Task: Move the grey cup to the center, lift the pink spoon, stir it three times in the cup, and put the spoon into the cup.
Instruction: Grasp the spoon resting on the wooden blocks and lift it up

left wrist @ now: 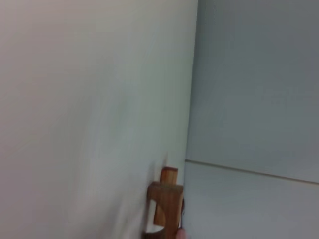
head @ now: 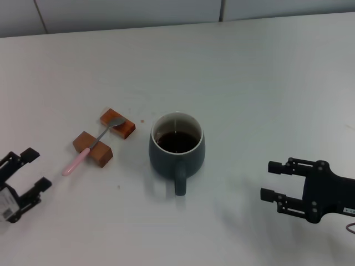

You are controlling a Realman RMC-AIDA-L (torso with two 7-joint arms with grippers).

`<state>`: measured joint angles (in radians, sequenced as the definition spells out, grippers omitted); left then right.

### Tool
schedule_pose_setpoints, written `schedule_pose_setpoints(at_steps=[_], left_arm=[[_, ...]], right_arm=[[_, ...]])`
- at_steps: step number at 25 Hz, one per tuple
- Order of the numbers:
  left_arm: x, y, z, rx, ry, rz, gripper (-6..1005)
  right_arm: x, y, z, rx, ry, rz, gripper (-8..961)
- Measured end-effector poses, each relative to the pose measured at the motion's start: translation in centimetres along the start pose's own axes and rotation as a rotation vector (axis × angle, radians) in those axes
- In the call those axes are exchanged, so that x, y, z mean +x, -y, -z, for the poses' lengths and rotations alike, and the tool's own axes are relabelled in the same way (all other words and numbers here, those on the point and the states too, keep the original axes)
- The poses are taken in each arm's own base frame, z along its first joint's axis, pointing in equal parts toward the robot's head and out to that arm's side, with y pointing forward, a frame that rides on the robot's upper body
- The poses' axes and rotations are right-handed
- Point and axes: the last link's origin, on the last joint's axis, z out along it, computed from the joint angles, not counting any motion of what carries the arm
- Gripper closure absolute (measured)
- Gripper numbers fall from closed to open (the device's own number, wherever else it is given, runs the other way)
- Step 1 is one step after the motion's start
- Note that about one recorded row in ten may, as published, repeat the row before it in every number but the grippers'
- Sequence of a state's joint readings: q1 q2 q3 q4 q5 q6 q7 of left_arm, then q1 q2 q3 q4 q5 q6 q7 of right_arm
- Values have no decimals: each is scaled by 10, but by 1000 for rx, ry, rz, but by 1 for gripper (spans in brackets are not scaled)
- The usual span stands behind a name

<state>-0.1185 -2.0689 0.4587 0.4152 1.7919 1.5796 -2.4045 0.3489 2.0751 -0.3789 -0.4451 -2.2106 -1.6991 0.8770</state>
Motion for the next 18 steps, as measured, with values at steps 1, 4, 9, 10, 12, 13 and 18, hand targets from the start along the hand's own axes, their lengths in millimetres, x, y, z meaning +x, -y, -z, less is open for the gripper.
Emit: schedule_pose_setpoints(at_steps=[1, 4, 9, 10, 12, 13, 18], left_arm=[[-2, 2, -3, -2, 5, 11, 188], [-7, 6, -10, 0, 10, 42, 188], [-6, 9, -17, 14, 7, 48, 188], [-5, 8, -19, 15, 9, 46, 188], [-4, 7, -23, 18, 12, 43, 188], [-4, 7, -26, 19, 15, 44, 188], [-6, 9, -32, 26, 18, 54, 189]], right_arm=[[0, 0, 0, 0, 0, -1, 332], [-1, 1, -1, -1, 0, -5, 332], [-2, 2, -1, -1, 0, -4, 332], [-2, 2, -1, -1, 0, -5, 332], [-3, 3, -2, -1, 0, -7, 332], [-3, 4, -3, 0, -1, -9, 332], [-4, 6, -3, 2, -5, -14, 332]])
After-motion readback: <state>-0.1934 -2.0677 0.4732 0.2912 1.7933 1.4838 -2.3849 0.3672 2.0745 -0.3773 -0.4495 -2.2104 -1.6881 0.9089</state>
